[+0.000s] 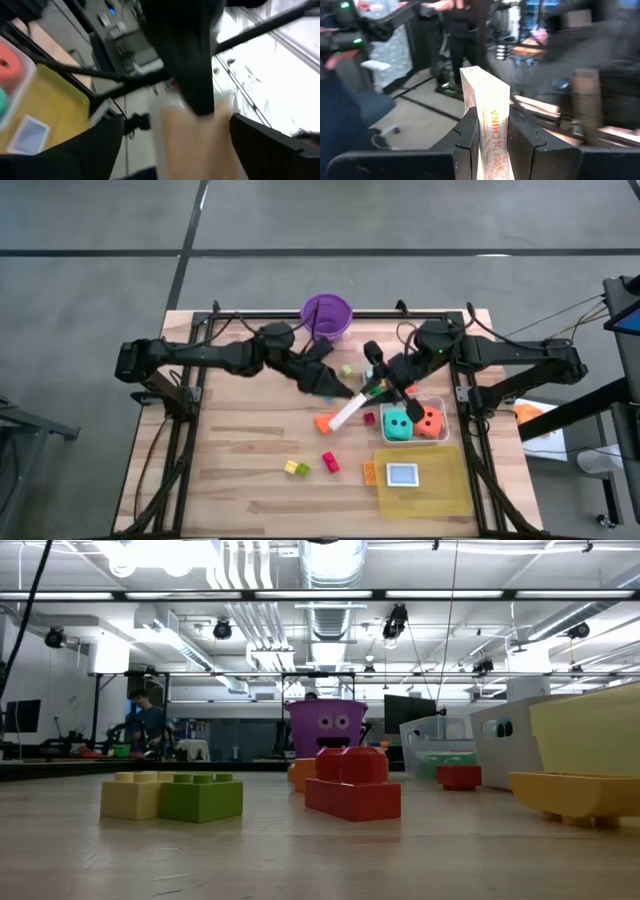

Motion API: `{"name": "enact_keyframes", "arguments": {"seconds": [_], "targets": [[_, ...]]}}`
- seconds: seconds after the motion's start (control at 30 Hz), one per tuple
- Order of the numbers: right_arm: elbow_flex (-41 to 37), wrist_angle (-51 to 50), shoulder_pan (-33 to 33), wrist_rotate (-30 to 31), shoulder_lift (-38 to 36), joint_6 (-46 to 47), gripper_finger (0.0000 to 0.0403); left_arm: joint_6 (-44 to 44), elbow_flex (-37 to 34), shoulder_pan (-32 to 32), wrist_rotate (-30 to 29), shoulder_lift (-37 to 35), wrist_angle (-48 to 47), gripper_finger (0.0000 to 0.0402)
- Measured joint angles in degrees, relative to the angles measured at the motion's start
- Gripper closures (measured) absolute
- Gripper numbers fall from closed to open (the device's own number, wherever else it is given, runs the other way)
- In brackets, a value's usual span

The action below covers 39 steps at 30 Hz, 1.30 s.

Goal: Pick & Place Toys
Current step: Put the yellow deck of cards into the yellow bin

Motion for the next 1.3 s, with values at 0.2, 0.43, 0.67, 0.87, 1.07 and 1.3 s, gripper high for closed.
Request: {"name": "enact_keyframes", "arguments": {"seconds": [0.2, 0.43, 0.67, 0.87, 1.07, 1.3], "targets": [[0.03, -0.29, 0.02, 0.60, -0.55, 2.38, 0.0342, -0.78, 0.00, 0.94, -0.05, 0.00, -0.24, 0.0078], [0.03, -3.45, -0.14, 3.05, -2.92, 14.20, 0.0342, -0.17, -0.02, 2.03, 0.79, -0.44, -0.63, 0.0078], [0.03, -16.75, -0.16, 11.43, -8.45, 24.01, 0.0342, 0.06, -0.04, 4.52, 2.52, -0.78, -11.18, 0.0078], [0.08, -28.99, -0.03, 14.49, -13.21, 32.56, 0.0342, 5.11, -0.04, 6.47, 0.86, -3.45, -28.43, 0.0078], [-0.08, -42.79, 0.37, 16.09, -15.24, 42.86, 0.0342, 13.25, -0.04, 7.56, -5.57, -7.48, -48.09, 0.0078], [-0.27, -55.28, 5.70, 16.93, -15.04, 50.10, 0.0342, 20.42, -0.04, 6.89, -12.50, -11.22, -62.74, 0.0078]]}}
